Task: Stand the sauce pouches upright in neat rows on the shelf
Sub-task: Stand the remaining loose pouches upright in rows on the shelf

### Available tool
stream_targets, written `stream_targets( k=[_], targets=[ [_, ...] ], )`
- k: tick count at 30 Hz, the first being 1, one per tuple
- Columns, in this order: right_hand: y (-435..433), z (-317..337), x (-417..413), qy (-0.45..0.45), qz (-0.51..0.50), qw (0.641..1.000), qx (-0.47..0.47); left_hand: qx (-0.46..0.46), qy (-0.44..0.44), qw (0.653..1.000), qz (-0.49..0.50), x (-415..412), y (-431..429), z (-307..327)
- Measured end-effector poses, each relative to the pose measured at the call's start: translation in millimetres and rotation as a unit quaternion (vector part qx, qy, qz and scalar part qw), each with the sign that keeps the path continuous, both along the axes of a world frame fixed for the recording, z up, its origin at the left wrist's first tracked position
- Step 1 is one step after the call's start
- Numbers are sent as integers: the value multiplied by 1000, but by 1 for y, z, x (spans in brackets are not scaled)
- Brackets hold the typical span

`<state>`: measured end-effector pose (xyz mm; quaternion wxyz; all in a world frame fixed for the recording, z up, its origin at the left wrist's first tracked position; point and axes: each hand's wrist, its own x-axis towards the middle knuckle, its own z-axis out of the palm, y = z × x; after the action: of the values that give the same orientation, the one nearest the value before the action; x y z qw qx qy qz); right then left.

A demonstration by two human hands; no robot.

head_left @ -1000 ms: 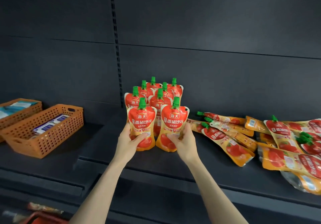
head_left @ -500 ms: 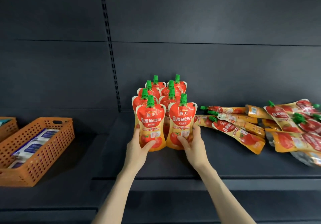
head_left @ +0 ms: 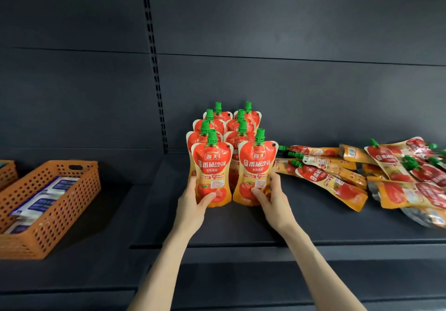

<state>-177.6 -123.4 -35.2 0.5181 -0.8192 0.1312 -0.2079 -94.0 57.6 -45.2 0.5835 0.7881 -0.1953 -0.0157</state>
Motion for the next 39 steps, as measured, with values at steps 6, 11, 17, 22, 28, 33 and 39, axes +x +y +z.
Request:
stream_targets(
  k=[6, 11, 17, 22, 28, 33, 39],
  targets=[
    [1, 2, -7, 4, -13, 1000, 15, 55, -15, 996, 74, -11, -1, -2],
    [-5, -3, -29, -2, -79, 997, -18, 85, -81, 980, 159, -51, -2, -5],
    [-55, 8, -77, -19, -106, 993, -44, 24, -138, 984, 112, -103, -54, 7],
    [-125, 23, -119, -18, -106, 992, -66, 4, -128, 990, 56, -136, -140, 20],
    [-198, 32, -134, -17, -84, 991, -105, 15, -38, 998, 47, -151, -231, 19],
    [-238, 41, -105, 9, -64, 990, -125, -20, 77, 991, 106, -127, -282, 27],
    [-268, 43, -48, 85, -14, 980, -179, -41, 94, 979, 176, -90, -320, 18]
  ],
)
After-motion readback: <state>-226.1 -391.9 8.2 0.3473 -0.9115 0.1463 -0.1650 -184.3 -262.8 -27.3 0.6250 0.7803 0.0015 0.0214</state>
